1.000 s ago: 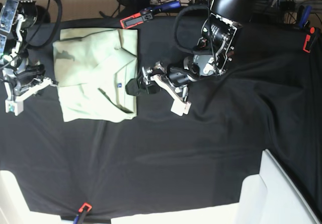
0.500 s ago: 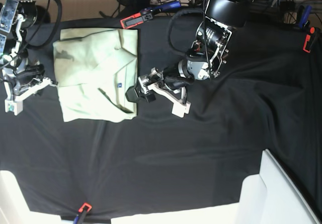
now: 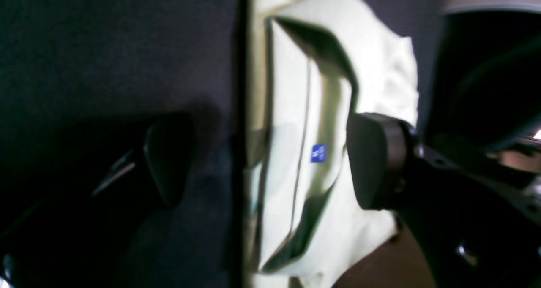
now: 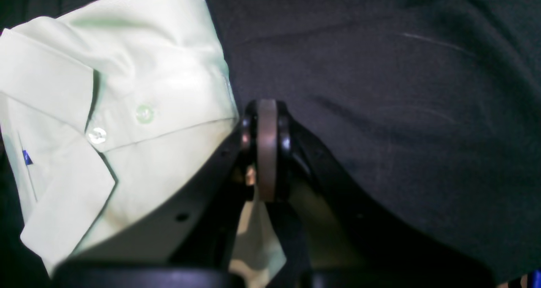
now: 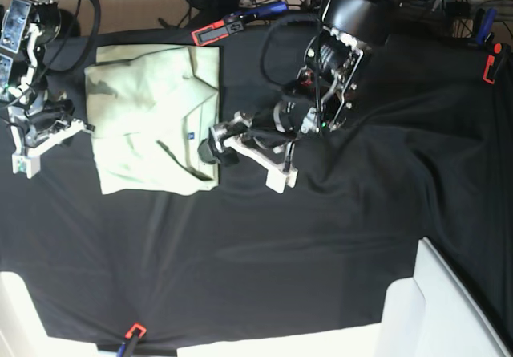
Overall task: Fold the T-shirt properly
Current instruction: 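Move the left gripper over to the folded shirt's edge and grasp it, then drag the folded shirt with the left gripper toward the table's middle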
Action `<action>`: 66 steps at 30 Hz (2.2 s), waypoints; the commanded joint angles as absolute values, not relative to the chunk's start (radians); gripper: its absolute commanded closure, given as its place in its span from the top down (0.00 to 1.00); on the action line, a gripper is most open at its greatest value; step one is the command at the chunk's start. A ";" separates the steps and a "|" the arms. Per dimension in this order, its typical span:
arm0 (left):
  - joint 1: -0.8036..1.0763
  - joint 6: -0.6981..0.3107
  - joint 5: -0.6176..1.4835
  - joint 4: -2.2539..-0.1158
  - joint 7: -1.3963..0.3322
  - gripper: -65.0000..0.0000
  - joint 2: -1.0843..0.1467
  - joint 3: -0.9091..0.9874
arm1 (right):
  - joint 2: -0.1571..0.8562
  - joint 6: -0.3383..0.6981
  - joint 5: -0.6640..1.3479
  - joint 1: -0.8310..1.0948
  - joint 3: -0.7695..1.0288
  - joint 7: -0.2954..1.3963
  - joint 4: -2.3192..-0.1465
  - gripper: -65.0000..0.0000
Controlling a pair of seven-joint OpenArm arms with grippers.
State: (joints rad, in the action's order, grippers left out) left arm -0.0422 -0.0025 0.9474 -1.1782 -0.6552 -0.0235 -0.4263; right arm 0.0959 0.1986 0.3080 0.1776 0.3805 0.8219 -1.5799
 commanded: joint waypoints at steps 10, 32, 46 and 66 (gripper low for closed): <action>-0.030 0.163 0.938 -1.376 -0.832 0.86 -0.073 -0.286 | 0.108 0.202 0.315 0.160 0.381 0.802 -1.595 0.00; -0.174 0.306 0.938 -1.153 -0.897 0.86 0.031 -0.504 | 0.102 0.202 0.317 0.154 0.381 0.802 -1.595 0.00; -0.176 0.183 0.938 -1.148 -0.862 0.86 0.051 -0.573 | 0.101 0.202 0.317 0.156 0.381 0.802 -1.595 0.00; -0.246 0.027 0.937 -0.932 -0.809 0.86 0.111 -0.587 | 0.099 0.202 0.317 0.157 0.383 0.802 -1.595 0.00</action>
